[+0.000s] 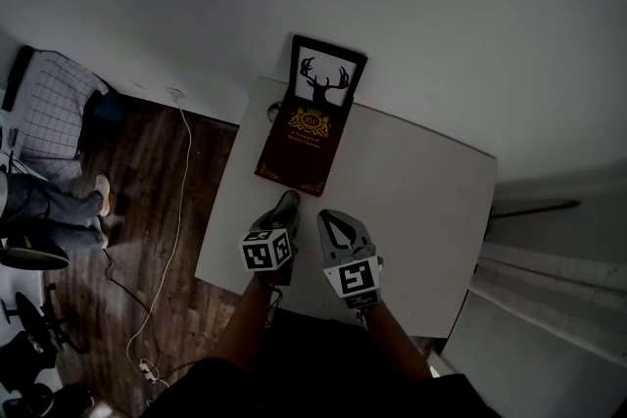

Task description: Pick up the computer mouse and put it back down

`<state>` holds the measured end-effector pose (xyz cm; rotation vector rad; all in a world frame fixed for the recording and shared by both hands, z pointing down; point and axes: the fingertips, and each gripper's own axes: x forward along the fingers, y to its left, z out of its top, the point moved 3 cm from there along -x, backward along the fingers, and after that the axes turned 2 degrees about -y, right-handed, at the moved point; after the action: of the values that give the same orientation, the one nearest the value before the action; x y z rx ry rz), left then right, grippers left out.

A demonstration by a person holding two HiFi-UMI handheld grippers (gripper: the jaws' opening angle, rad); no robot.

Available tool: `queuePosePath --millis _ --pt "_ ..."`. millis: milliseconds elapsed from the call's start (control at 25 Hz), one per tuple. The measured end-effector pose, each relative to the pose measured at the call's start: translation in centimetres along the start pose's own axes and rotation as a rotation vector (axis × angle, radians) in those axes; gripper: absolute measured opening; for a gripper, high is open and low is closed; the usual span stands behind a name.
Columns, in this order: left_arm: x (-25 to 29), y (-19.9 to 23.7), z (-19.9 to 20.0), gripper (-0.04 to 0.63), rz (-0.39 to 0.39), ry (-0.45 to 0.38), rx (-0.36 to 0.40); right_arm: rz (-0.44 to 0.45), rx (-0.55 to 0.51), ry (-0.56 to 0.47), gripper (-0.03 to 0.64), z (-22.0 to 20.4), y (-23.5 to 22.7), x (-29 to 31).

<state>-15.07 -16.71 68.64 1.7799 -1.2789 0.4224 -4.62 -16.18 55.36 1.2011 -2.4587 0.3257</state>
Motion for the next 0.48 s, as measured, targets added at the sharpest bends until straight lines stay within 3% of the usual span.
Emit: queuePosePath --millis 480 --pt "0.01 0.86 0.56 0.224 0.122 0.000 0.230 -0.005 0.002 0.005 0.021 -0.14 -0.01 0.19"
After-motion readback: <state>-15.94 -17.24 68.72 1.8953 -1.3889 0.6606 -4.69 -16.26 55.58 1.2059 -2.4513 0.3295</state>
